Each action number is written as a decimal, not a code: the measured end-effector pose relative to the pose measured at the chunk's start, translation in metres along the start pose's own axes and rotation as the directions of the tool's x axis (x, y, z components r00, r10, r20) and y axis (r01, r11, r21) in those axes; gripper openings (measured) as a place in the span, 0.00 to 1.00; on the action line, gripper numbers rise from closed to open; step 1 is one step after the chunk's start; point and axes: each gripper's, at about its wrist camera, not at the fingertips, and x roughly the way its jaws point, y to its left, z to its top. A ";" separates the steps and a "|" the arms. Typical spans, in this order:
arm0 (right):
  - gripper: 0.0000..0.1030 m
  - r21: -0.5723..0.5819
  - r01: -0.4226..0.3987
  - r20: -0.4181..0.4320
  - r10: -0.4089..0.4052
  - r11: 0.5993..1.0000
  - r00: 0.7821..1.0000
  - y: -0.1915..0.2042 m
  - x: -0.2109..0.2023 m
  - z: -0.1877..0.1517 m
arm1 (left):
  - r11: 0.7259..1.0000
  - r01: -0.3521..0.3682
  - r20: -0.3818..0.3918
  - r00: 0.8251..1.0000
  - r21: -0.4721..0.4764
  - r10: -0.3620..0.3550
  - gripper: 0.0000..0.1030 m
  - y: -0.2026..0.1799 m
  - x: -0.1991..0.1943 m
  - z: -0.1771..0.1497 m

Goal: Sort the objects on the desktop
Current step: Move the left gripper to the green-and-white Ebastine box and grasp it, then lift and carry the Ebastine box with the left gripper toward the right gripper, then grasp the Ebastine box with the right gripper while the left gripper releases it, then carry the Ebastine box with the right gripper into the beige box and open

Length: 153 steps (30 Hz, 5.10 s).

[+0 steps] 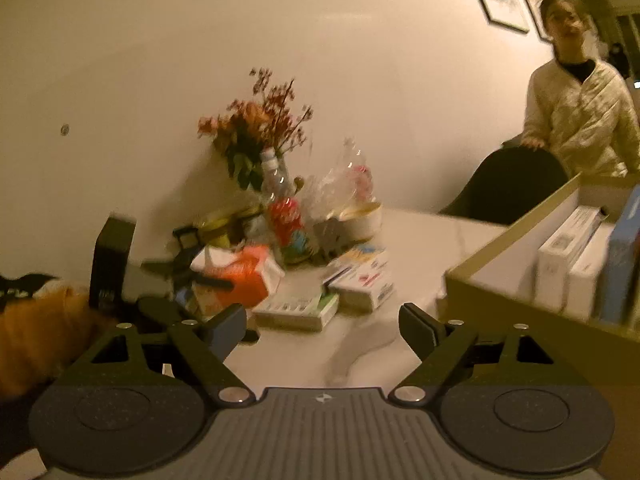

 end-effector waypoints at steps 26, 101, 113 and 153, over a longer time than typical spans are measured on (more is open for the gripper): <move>0.83 0.003 -0.001 -0.178 0.001 1.000 0.984 0.002 0.044 -0.036 | 0.973 0.191 -0.197 0.957 -0.128 -0.214 0.93 0.029 0.068 0.015; 0.21 0.519 0.093 0.113 -0.176 0.850 0.978 -0.103 -0.108 0.074 | 0.744 0.483 0.302 0.874 -0.463 -0.380 0.79 -0.101 -0.070 -0.012; 0.21 0.556 0.442 -0.029 -0.515 0.704 0.857 -0.201 -0.118 0.085 | 0.732 0.466 0.286 0.884 -0.497 -0.369 0.79 -0.094 -0.067 -0.022; 0.62 -0.033 0.697 -0.274 -0.677 0.716 0.683 -0.163 -0.020 0.093 | 0.721 0.439 0.241 0.898 -0.535 -0.368 0.79 -0.091 -0.061 -0.030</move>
